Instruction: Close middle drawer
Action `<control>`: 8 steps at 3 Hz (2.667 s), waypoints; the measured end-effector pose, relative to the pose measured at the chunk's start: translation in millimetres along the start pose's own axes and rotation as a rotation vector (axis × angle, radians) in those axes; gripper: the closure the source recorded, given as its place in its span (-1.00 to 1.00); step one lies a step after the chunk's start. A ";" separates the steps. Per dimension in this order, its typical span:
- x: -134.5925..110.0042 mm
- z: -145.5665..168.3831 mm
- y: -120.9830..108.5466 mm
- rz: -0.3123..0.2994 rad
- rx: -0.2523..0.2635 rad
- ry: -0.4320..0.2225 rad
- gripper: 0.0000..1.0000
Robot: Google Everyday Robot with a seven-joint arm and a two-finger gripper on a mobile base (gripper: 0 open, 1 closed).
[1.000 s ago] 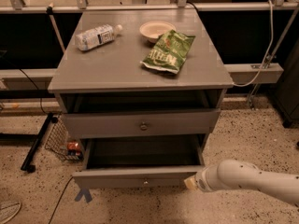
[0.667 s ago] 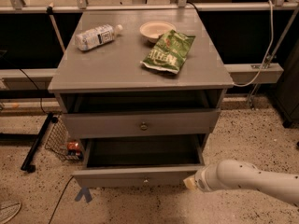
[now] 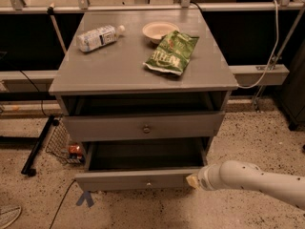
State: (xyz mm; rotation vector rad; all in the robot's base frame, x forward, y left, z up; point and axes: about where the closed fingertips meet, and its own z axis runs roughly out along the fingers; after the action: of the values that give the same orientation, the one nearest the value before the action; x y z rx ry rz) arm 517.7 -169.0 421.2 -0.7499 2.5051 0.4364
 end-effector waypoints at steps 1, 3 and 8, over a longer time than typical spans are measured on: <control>-10.0 8.9 -14.0 -0.025 0.027 -0.015 1.00; -33.2 22.8 -38.7 -0.077 0.080 -0.043 1.00; -74.2 29.2 -61.9 -0.173 0.116 -0.060 1.00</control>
Offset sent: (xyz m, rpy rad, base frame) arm 0.0611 -0.0124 -0.0094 -0.0805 -0.1105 0.0089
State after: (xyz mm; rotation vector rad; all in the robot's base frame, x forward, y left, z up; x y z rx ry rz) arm 618.4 -174.5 426.6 -0.8845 2.3635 0.2473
